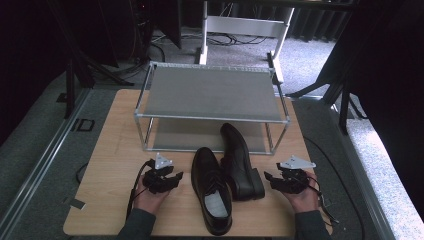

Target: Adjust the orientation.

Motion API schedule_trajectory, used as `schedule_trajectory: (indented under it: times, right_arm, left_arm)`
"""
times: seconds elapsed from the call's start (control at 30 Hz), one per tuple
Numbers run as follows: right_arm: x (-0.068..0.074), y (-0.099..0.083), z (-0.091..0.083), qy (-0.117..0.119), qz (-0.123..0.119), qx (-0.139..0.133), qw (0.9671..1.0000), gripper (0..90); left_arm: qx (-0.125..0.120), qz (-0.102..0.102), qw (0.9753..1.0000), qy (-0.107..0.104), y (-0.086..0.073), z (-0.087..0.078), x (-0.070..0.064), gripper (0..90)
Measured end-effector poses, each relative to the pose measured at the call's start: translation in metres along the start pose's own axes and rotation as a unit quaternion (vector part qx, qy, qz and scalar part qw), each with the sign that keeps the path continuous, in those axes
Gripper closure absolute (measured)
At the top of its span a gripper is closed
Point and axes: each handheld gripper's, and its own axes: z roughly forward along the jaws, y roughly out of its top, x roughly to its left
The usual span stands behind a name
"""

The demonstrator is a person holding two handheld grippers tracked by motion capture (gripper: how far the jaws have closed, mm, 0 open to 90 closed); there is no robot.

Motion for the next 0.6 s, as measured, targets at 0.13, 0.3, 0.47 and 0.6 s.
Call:
schedule_trajectory:
  times: [0.13,0.3,0.47,0.6]
  right_arm:
    - [0.010,0.013,-0.003,0.014,-0.011,-0.013,0.9998,38.5]
    - [0.021,0.026,-0.006,0.000,-0.019,-0.011,0.9998,40.7]
    - [0.027,0.032,-0.014,0.008,-0.013,-0.027,0.9995,42.1]
    - [0.042,0.038,-0.018,0.035,-0.038,-0.034,0.9981,57.0]
  left_arm:
    - [-0.011,-0.005,0.9999,-0.012,-0.006,-0.009,-0.006,53.4]
    - [-0.010,0.003,0.9998,-0.018,-0.010,-0.015,-0.015,52.2]
    - [-0.007,0.005,0.9997,-0.024,-0.012,-0.016,-0.019,52.2]
    - [-0.004,0.010,0.9996,-0.026,-0.013,-0.014,-0.023,52.2]
